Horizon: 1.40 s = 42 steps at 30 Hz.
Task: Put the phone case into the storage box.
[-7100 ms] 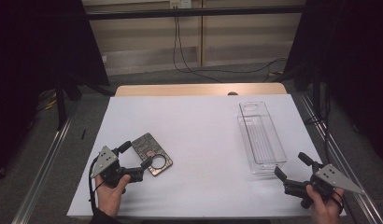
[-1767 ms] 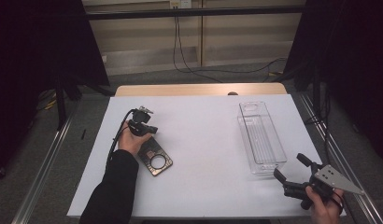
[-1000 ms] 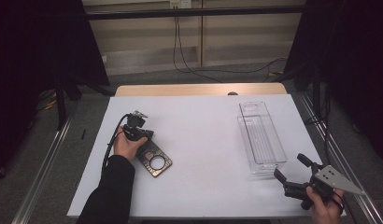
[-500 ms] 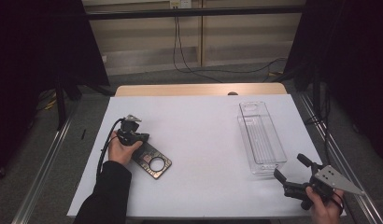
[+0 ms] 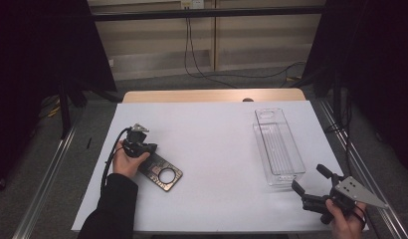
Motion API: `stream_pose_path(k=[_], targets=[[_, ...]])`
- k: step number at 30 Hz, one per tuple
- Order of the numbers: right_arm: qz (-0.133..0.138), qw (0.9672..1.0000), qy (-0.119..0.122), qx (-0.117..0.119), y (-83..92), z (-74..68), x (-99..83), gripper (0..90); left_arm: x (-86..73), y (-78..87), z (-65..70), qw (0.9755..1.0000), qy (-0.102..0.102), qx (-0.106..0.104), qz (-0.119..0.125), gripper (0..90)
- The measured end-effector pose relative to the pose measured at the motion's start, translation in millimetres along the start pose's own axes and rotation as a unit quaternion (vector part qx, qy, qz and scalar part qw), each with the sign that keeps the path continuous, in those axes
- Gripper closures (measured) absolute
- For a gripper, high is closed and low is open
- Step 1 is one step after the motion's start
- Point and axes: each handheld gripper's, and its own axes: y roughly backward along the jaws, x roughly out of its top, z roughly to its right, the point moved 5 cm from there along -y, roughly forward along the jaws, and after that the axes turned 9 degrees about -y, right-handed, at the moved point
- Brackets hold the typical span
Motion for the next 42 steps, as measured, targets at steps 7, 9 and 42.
stream_pose_path(k=[7,9,42], targets=[[-0.001,1.0000,-0.001,-0.001,-0.2,-0.3,-0.2,0.0,-3.7,3.9,0.0,1.0000,0.002,0.003,-0.002,90.0],[-0.001,1.0000,0.000,0.000,0.0,-0.5,-0.1,0.0,-5.3,5.4,0.1,1.0000,0.002,0.000,-0.002,90.0],[-0.001,1.0000,0.000,0.002,-0.1,-1.4,-0.1,0.0,-24.4,23.5,0.3,0.9999,0.009,-0.007,0.001,90.0]])
